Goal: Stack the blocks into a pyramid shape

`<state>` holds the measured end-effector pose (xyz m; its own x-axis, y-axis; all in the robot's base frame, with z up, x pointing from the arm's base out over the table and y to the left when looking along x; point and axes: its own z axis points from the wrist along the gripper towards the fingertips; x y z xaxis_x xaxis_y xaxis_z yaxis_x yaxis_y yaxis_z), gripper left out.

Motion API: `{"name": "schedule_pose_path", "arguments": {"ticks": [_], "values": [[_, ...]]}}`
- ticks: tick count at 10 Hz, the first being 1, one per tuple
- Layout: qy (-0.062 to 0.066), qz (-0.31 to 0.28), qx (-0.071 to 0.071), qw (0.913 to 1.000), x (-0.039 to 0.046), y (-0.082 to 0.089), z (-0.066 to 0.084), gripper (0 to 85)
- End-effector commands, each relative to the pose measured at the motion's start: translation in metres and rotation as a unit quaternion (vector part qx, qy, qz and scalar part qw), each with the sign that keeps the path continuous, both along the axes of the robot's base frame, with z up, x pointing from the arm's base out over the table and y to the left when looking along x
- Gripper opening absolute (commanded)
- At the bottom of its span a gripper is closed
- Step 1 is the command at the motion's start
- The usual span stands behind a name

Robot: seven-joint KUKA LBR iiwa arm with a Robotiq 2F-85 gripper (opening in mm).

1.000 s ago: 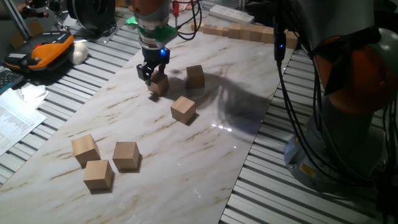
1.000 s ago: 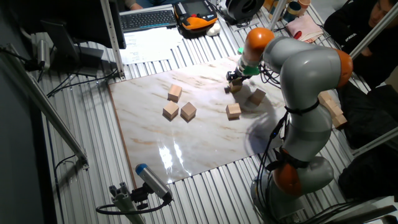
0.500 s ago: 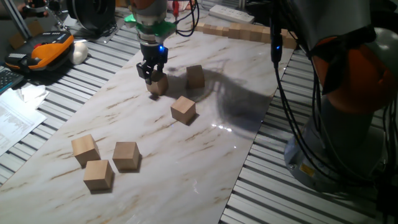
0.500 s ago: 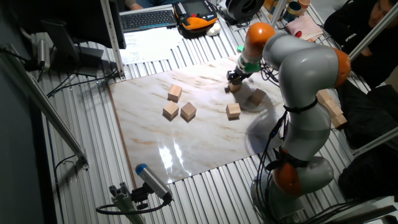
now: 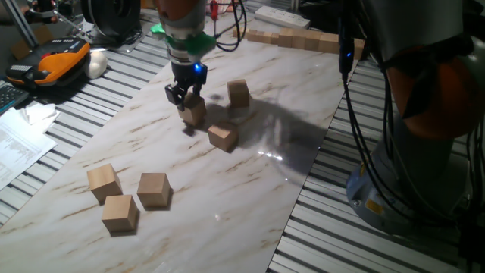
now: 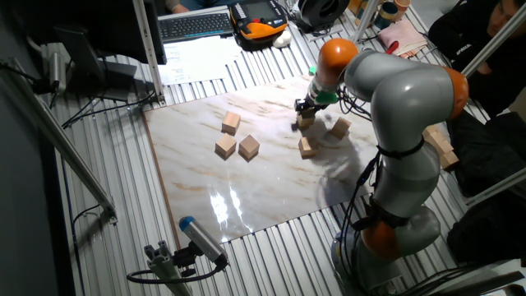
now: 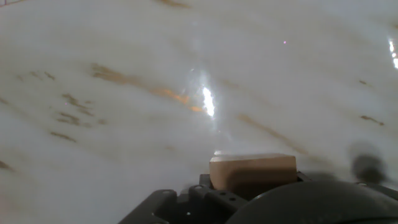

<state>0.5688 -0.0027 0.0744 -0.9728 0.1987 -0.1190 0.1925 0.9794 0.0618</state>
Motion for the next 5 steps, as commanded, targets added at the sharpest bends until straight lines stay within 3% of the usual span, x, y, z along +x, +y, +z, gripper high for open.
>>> {"name": "schedule_pose_path", "arguments": {"ticks": [1,5], "values": [[-0.003,0.001,0.003,1.0000,-0.0065,0.003,-0.002,0.0],[-0.010,0.009,0.009,0.9999,-0.0216,0.011,-0.007,0.0]]}}
